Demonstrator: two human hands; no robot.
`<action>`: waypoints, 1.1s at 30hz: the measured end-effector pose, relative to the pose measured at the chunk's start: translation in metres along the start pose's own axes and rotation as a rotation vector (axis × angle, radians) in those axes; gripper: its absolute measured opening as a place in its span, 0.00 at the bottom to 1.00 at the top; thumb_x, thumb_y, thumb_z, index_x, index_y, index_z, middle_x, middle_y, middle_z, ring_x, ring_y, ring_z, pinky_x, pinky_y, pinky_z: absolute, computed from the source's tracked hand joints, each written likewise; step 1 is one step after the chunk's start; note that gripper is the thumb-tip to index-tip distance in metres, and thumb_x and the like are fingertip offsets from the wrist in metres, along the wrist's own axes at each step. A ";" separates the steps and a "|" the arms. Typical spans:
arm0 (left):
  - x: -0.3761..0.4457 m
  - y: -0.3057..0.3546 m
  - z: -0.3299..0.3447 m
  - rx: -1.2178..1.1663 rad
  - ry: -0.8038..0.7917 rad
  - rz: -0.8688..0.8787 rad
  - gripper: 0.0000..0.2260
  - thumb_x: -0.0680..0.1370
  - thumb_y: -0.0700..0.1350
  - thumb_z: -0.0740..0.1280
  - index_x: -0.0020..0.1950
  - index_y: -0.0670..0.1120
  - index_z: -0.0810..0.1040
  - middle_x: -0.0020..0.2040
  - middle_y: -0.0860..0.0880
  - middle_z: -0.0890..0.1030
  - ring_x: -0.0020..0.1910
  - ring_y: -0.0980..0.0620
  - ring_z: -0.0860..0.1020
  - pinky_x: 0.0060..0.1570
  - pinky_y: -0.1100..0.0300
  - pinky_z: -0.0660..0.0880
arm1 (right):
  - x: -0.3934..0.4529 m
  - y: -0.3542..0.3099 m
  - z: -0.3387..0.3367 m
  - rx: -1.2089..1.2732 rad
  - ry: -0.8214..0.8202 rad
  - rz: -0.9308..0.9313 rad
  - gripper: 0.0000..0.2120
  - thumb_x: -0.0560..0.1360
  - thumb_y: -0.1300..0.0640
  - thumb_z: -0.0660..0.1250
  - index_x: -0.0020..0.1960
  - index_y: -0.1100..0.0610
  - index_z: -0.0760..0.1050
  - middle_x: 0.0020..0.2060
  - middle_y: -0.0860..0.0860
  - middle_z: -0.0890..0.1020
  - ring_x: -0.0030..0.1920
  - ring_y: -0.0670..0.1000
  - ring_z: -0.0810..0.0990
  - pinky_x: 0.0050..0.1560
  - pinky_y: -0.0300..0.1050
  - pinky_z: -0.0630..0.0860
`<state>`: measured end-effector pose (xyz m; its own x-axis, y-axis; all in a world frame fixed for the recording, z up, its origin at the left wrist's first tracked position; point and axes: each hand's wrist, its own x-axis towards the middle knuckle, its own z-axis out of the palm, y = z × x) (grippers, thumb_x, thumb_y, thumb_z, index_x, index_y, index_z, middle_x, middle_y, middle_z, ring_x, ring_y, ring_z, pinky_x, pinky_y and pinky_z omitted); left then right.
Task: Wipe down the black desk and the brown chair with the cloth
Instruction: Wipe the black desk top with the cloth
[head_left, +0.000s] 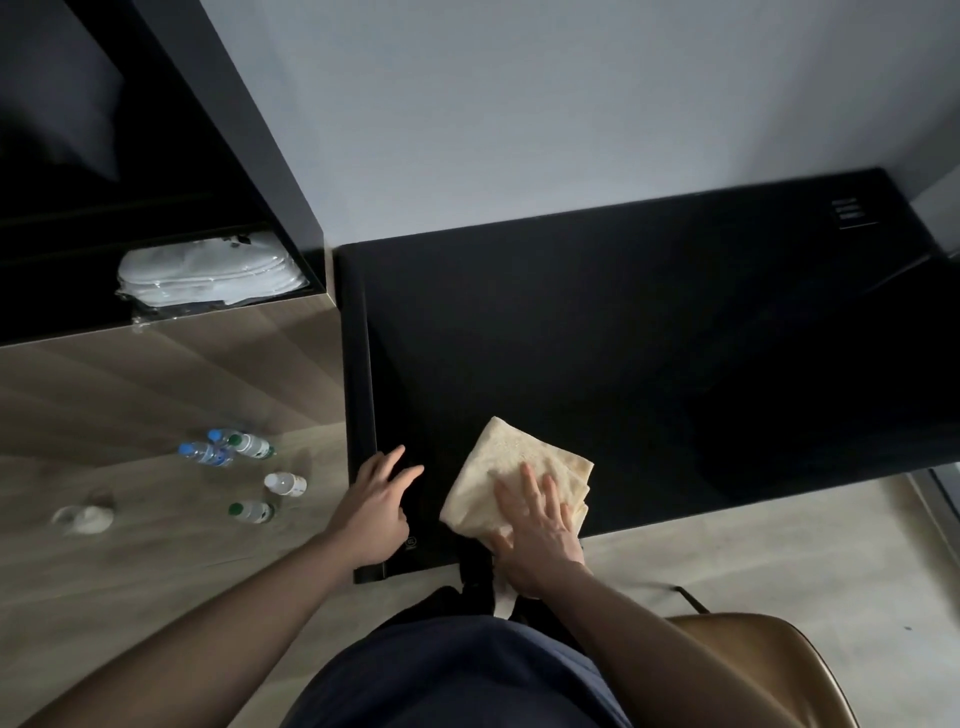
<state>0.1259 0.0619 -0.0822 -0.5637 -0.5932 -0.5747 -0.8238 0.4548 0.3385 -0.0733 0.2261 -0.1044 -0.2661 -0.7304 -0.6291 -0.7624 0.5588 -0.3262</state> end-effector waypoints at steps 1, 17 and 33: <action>0.003 0.004 0.000 0.029 -0.023 0.008 0.35 0.80 0.37 0.62 0.85 0.55 0.58 0.87 0.52 0.45 0.85 0.45 0.43 0.80 0.48 0.59 | -0.002 0.012 -0.003 0.013 0.016 0.027 0.34 0.86 0.37 0.53 0.84 0.36 0.37 0.82 0.46 0.28 0.81 0.57 0.26 0.83 0.65 0.41; 0.019 0.045 -0.005 0.126 -0.241 -0.046 0.42 0.77 0.33 0.59 0.87 0.58 0.46 0.85 0.54 0.35 0.85 0.44 0.37 0.82 0.41 0.52 | 0.009 -0.008 -0.028 0.285 -0.123 0.449 0.47 0.81 0.32 0.57 0.80 0.40 0.24 0.76 0.54 0.18 0.78 0.70 0.25 0.72 0.84 0.37; 0.091 0.178 -0.020 0.208 -0.267 0.074 0.41 0.76 0.35 0.59 0.87 0.55 0.49 0.86 0.51 0.36 0.85 0.43 0.39 0.82 0.43 0.54 | 0.014 0.125 -0.098 0.407 -0.138 0.513 0.44 0.80 0.29 0.56 0.82 0.36 0.28 0.76 0.50 0.18 0.80 0.67 0.26 0.74 0.81 0.37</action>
<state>-0.0737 0.0751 -0.0593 -0.5633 -0.3713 -0.7381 -0.7354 0.6325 0.2431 -0.2300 0.2470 -0.0844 -0.4371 -0.2902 -0.8513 -0.2687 0.9454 -0.1843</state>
